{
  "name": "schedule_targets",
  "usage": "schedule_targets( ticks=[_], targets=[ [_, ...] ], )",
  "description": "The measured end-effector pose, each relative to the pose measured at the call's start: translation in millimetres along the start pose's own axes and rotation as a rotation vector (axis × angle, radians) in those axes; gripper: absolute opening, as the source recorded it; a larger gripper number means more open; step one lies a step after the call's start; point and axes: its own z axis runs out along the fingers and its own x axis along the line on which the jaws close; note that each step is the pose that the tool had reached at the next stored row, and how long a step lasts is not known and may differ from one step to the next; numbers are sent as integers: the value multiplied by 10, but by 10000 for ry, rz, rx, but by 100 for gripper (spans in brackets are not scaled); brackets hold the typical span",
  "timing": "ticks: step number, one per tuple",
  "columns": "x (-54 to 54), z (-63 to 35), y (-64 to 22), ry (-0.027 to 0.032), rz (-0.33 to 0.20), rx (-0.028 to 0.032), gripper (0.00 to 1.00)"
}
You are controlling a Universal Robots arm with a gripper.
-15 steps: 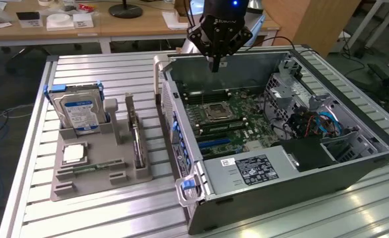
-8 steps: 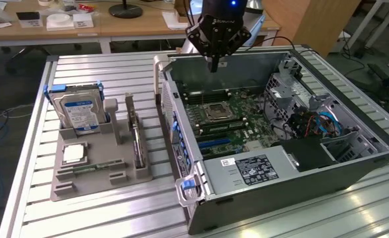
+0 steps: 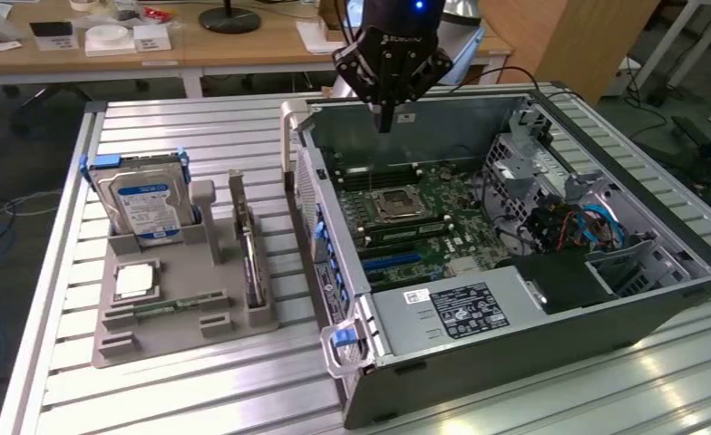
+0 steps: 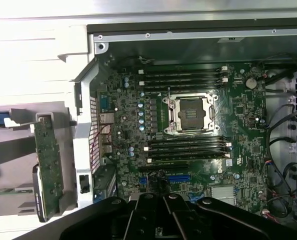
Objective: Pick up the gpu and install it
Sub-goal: 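Reach for the gpu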
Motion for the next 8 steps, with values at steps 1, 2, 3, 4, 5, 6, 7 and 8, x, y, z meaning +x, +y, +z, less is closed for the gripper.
schedule_targets(
  ticks=[1,2,3,4,5,6,7,8],
  targets=[
    [10,0,0,0,0,0,11],
    [21,0,0,0,0,0,11],
    [33,-1,0,0,-1,1,11],
    [49,-2,0,0,0,1,11],
    [66,-1,1,0,0,0,11],
    [86,-2,2,0,1,1,11],
    [107,-3,2,0,1,0,11],
    [132,-3,2,0,2,0,11]
  ],
)
